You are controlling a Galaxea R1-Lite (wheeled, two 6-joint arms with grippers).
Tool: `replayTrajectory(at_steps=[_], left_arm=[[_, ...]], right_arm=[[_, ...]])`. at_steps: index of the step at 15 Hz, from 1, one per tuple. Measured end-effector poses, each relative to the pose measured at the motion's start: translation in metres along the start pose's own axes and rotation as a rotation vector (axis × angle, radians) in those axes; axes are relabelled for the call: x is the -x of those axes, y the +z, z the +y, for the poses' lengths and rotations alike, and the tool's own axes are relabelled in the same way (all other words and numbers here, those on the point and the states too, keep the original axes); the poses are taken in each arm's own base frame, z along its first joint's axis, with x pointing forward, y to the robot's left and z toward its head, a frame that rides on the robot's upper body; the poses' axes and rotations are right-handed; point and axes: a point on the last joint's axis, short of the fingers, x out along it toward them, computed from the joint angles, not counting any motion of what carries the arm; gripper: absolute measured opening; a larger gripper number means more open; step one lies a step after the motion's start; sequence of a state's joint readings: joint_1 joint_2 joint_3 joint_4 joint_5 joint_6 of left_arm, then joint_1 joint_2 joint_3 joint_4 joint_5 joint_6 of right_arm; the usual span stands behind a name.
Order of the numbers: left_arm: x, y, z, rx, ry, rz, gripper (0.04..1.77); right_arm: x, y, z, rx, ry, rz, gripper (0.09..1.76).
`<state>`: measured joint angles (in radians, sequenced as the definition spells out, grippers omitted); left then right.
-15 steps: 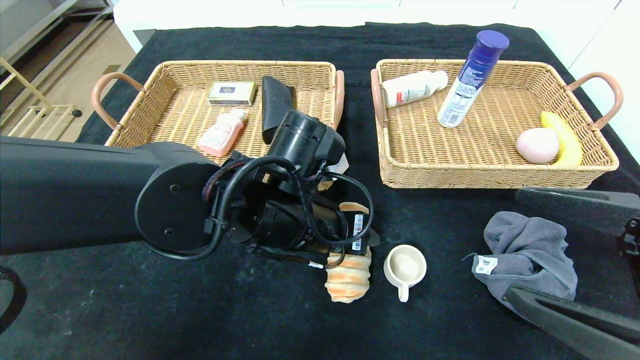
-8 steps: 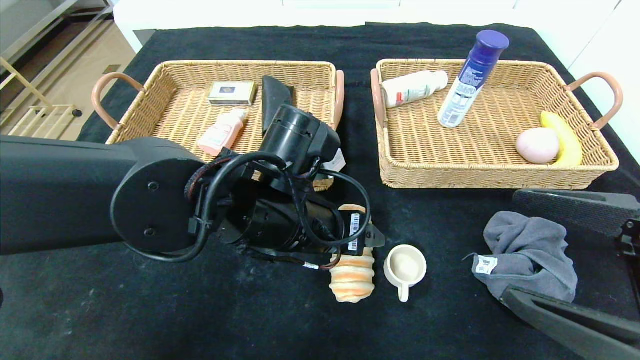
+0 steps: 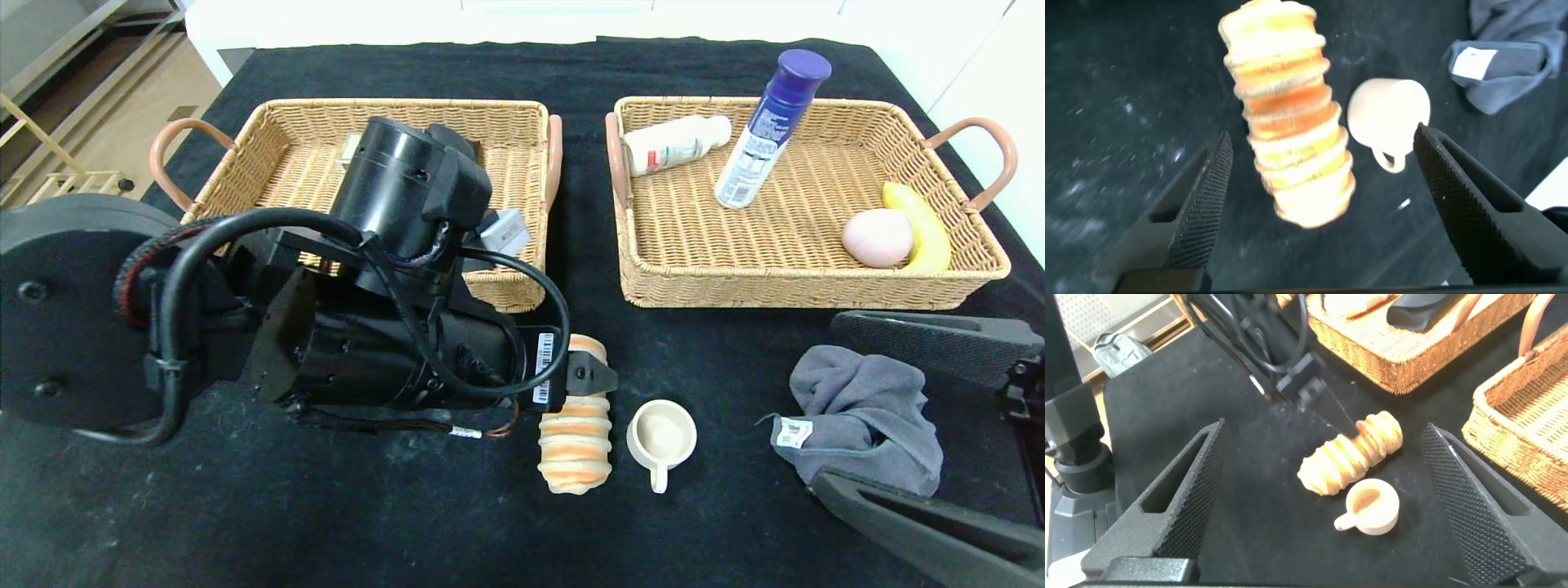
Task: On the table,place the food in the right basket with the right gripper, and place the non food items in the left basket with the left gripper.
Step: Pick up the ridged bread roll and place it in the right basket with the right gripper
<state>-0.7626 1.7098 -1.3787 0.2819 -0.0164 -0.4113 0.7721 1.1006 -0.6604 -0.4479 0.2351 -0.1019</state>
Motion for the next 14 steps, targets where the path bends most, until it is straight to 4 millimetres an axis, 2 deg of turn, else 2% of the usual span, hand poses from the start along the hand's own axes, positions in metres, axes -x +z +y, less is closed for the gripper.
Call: replayTrajectory(at_steps=[5,8,11,14], left_arm=[[0.027,-0.005,0.004,-0.076,-0.004,-0.03,1.66],[0.045,-0.016,0.012,-0.156,0.005,-0.038,1.68],[0.061,-0.021,0.03,-0.209,0.025,-0.127,1.69],[0.068,-0.032,0.054,-0.293,0.022,-0.25,1.7]], right_arm=[[-0.002,-0.003,-0.001,-0.004,-0.006,0.015,1.71],[-0.004,-0.004,-0.002,-0.006,-0.009,0.026,1.71],[-0.005,-0.01,-0.002,-0.03,-0.005,0.097,1.71],[-0.009,-0.01,-0.004,-0.035,-0.011,0.109,1.71]])
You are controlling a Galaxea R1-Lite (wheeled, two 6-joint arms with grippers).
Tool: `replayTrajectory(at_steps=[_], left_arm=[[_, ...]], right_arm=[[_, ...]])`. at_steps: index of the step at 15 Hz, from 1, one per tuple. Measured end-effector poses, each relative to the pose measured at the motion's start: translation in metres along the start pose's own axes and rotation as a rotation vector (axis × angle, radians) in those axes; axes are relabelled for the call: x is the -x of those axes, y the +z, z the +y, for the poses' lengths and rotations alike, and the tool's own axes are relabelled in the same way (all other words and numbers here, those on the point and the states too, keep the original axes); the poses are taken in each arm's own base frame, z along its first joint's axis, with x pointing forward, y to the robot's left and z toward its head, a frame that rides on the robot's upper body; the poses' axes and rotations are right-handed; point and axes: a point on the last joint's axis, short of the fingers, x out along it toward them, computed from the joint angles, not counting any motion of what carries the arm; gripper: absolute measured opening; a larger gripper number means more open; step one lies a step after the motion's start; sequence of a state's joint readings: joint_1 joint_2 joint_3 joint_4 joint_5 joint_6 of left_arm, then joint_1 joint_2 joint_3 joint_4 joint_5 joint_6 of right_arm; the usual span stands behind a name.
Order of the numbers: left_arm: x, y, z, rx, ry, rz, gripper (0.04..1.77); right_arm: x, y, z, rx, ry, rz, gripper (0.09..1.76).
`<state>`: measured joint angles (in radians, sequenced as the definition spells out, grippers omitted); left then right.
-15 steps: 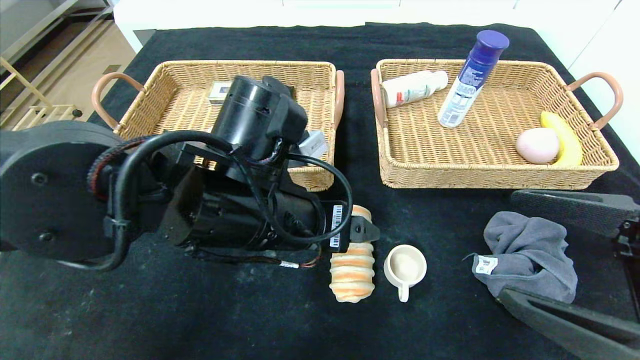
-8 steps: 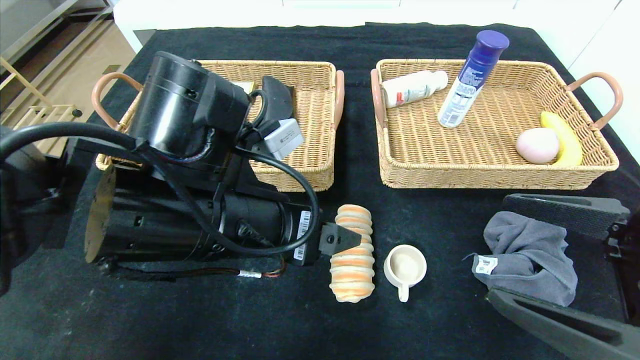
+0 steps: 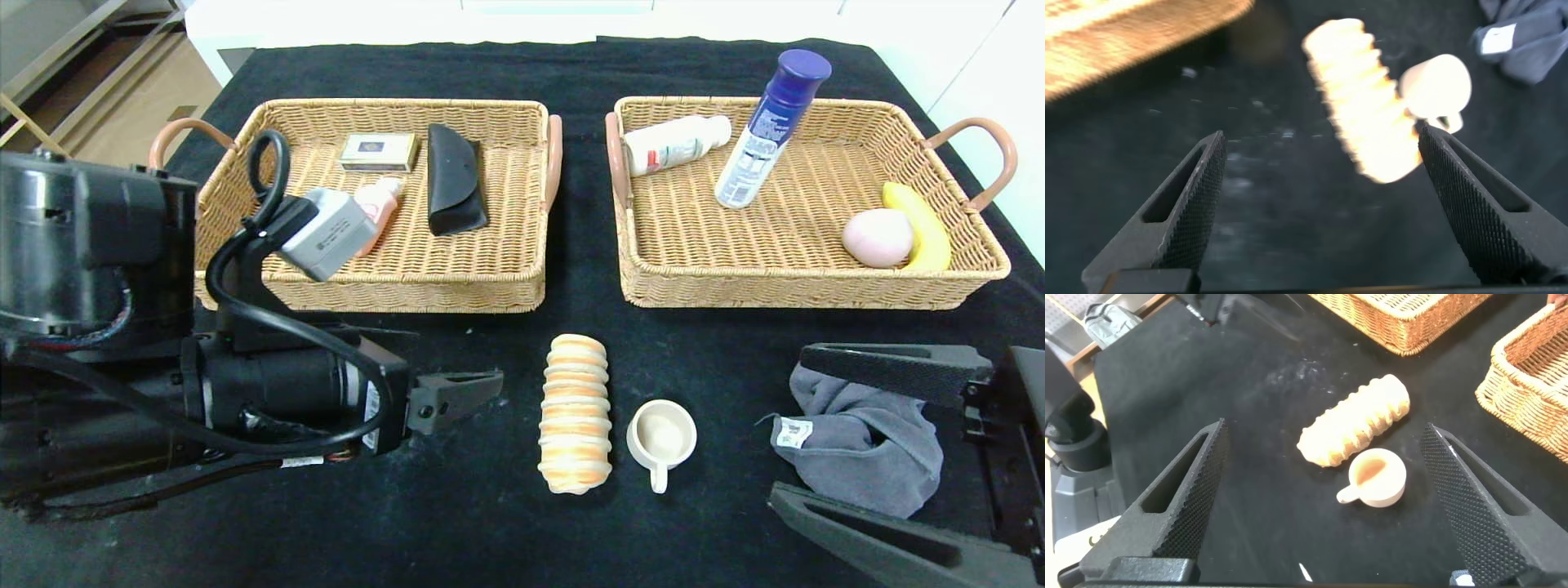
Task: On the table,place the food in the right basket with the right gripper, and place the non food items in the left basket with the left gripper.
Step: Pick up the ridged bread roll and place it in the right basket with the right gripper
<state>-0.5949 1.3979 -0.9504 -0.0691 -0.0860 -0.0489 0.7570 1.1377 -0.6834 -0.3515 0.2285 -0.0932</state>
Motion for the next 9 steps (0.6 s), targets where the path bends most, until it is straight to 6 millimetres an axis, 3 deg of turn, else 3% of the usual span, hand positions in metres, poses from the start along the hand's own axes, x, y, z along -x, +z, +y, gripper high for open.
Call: replayTrajectory(at_steps=[5,9], left_arm=[[0.034,-0.016,0.028,-0.141,-0.082,-0.122,1.7],[0.066,-0.022,0.036,-0.178,-0.084,-0.186,1.7]], right_arm=[[-0.009,-0.002,-0.007,-0.027,-0.107,0.054,1.71],[-0.026,-0.008,-0.011,-0.071,-0.191,0.157,1.71]])
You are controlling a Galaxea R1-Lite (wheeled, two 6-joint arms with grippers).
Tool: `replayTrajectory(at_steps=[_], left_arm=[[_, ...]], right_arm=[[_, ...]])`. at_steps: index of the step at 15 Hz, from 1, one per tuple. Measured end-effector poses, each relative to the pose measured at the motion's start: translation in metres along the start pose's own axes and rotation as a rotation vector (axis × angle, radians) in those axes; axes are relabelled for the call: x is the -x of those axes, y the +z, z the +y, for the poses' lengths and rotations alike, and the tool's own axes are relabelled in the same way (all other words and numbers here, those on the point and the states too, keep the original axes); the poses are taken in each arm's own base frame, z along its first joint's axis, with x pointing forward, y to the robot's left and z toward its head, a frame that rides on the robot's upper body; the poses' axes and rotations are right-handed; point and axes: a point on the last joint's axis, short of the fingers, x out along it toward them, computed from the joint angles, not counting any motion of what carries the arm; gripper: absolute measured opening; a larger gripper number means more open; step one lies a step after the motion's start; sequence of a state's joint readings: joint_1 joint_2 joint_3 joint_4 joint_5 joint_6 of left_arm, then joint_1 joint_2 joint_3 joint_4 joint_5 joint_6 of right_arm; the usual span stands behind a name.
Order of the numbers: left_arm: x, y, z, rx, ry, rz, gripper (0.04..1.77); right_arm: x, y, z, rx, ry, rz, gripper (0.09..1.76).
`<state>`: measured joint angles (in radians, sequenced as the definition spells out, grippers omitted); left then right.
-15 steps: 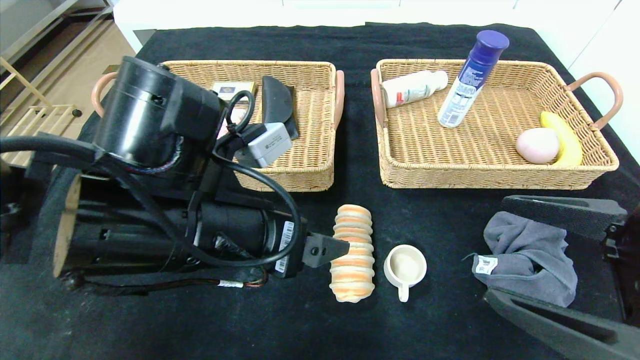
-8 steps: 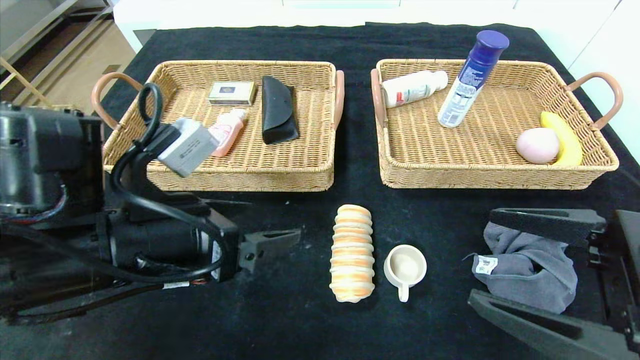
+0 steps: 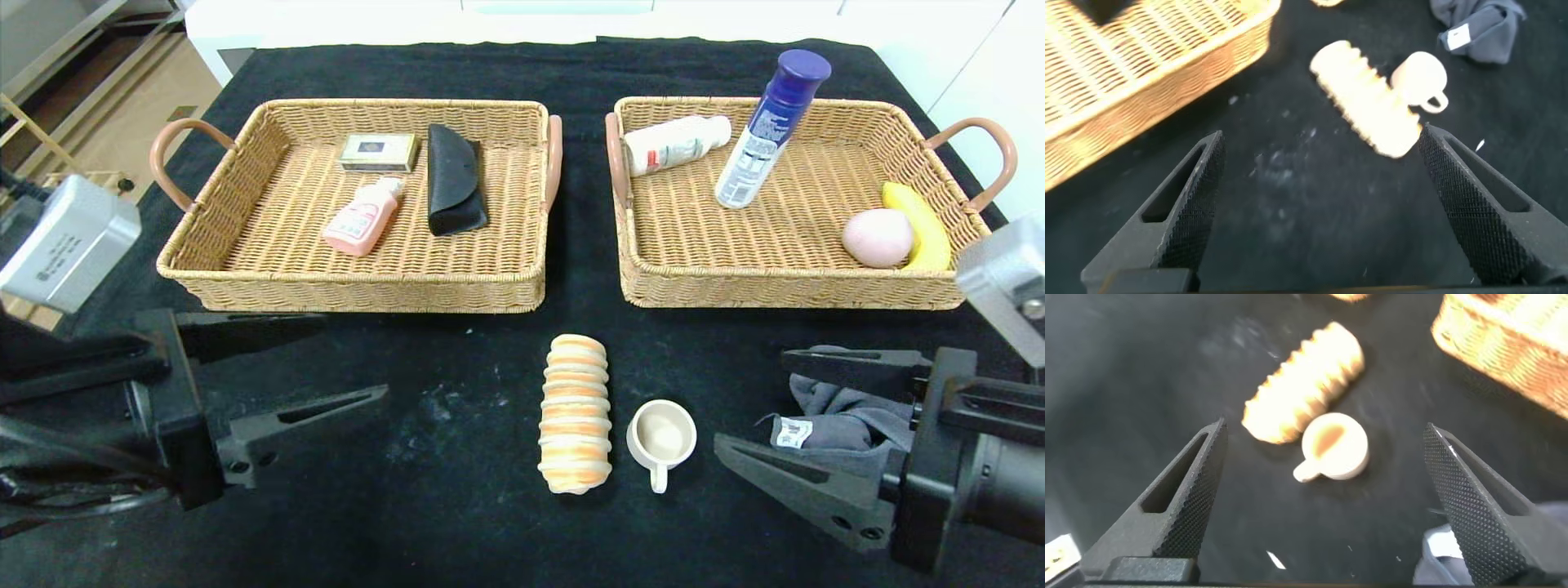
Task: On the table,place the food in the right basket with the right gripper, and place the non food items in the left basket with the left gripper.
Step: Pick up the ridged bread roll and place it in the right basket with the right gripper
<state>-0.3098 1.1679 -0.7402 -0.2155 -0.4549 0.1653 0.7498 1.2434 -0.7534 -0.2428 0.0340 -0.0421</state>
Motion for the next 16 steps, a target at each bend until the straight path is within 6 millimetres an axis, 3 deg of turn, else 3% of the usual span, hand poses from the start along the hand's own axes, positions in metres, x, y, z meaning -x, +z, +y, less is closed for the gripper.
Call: replayTrajectory(at_steps=[5,8,12,16], left_arm=[[0.02,-0.008,0.005,-0.061,0.091,-0.003,1.71],[0.027,-0.01,0.014,-0.112,0.166,0.003,1.71],[0.029,-0.01,0.016,-0.159,0.2,-0.07,1.71],[0.031,-0.01,0.014,-0.151,0.197,-0.082,1.72]], right_arm=[[-0.012,-0.002,0.003,-0.016,-0.004,0.061,1.71],[-0.021,0.01,0.005,-0.008,-0.072,0.078,1.71],[-0.037,0.028,0.028,0.012,-0.157,0.213,1.71],[-0.075,0.046,0.05,-0.051,-0.241,0.254,1.71]])
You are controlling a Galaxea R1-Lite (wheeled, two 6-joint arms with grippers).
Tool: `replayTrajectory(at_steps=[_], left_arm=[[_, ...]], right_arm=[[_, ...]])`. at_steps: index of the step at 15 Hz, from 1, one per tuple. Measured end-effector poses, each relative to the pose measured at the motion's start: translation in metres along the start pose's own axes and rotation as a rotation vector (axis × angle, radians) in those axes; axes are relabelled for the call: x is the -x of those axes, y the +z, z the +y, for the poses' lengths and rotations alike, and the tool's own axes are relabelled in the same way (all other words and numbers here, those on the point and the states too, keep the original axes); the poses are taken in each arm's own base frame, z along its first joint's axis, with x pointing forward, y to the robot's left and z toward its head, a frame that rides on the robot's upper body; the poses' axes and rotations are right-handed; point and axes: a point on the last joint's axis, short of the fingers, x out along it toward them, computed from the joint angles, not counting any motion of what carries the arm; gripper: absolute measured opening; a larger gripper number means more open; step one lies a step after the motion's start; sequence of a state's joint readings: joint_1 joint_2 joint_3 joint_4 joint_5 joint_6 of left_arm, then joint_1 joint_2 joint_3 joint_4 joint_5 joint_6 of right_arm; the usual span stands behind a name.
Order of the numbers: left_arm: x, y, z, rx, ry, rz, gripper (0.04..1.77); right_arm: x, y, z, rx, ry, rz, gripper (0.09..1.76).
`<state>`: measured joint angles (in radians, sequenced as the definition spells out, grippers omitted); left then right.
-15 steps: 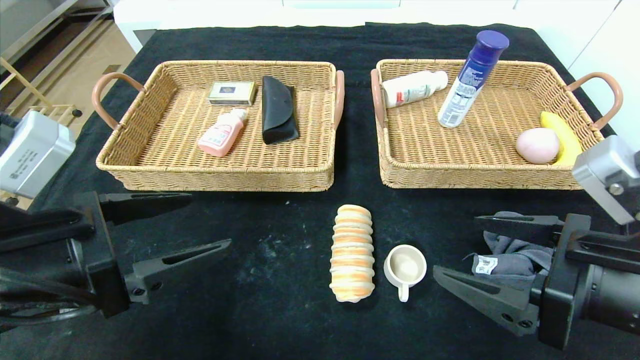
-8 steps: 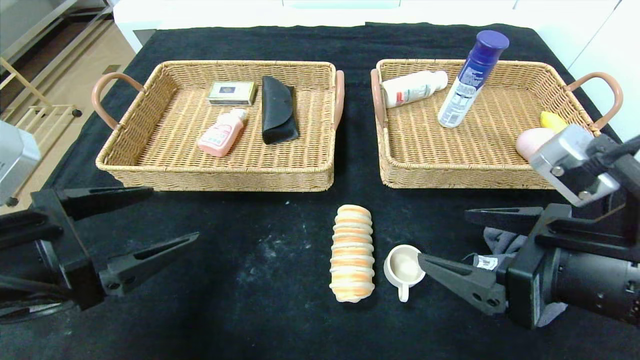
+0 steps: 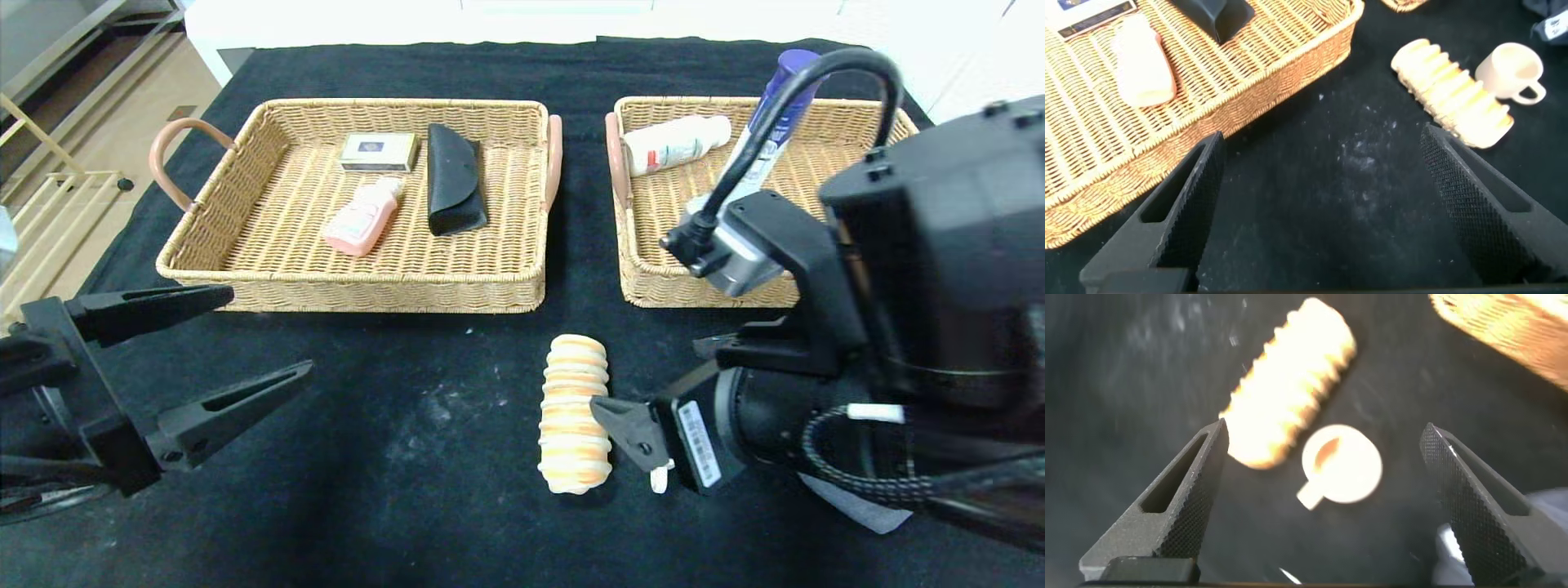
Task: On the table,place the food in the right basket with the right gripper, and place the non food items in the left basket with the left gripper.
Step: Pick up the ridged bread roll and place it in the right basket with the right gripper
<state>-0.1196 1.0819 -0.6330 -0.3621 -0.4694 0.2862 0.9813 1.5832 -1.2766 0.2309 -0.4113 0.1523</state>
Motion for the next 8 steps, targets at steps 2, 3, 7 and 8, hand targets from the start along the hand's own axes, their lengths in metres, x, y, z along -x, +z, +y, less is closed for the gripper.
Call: replayTrajectory(at_steps=[2,3,7,8], left_arm=[[0.002,0.003,-0.001,0.001,0.001,-0.013,1.72],[0.003,0.004,-0.001,-0.002,0.002,-0.018,1.72],[0.008,0.008,-0.003,-0.011,0.004,-0.037,1.72],[0.009,0.009,-0.003,-0.013,0.002,-0.042,1.72]], right_arm=[[-0.021,0.005,0.014,-0.041,-0.068,0.011,1.71],[-0.031,0.008,0.019,-0.058,-0.102,0.007,1.71],[-0.057,0.01,0.039,-0.083,-0.176,0.003,1.71],[-0.061,0.009,0.043,-0.079,-0.176,0.008,1.71]])
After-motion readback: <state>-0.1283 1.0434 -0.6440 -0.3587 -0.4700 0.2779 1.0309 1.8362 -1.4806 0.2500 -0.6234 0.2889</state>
